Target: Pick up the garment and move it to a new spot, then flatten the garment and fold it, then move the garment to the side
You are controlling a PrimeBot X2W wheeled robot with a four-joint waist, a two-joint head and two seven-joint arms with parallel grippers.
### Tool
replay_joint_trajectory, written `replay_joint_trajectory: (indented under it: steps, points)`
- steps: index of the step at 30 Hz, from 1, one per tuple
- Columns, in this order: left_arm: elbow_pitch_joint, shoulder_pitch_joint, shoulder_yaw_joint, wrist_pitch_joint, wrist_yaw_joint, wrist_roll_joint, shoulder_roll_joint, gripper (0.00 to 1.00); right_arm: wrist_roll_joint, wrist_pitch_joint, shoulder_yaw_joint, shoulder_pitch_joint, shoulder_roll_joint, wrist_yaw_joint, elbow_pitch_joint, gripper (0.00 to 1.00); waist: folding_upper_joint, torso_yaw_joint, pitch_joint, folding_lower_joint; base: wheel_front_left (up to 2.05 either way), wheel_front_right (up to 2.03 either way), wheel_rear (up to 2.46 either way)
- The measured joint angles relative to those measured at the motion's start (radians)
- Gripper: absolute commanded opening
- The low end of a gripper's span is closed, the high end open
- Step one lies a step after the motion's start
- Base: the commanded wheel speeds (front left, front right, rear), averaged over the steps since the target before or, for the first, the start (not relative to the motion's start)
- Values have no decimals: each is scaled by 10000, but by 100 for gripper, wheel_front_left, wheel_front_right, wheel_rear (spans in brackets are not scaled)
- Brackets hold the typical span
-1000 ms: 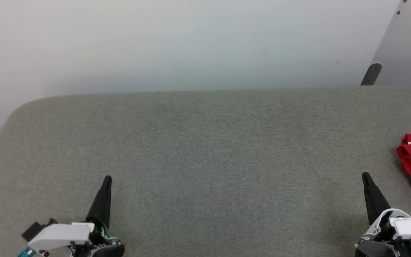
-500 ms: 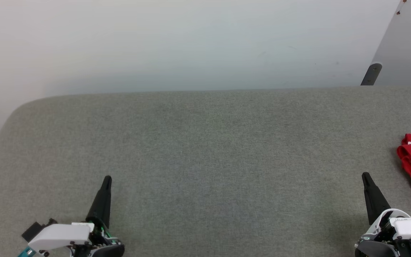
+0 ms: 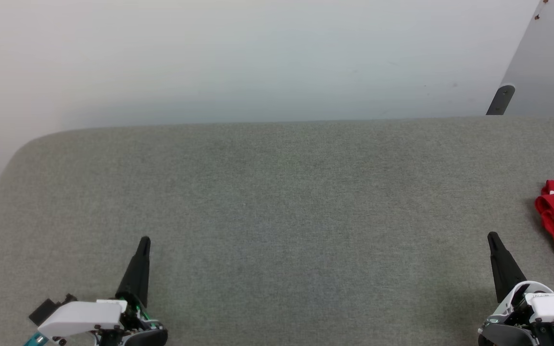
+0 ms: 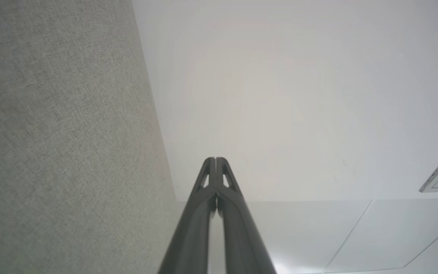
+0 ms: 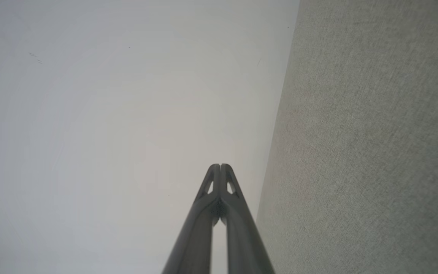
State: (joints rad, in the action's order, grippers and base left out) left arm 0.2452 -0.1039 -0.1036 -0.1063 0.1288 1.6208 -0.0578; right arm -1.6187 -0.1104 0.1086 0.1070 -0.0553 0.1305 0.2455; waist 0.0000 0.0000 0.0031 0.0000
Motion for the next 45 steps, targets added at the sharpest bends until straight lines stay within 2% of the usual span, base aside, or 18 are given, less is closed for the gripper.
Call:
replay_joint_trajectory:
  steps: [45]
  points:
    - [0, -6, -44, -48, 0, -29, 31, 0, 21, -15, 35, 1, 17, 0, 2, 0, 0, 0, 0, 0, 0, 0, 0]
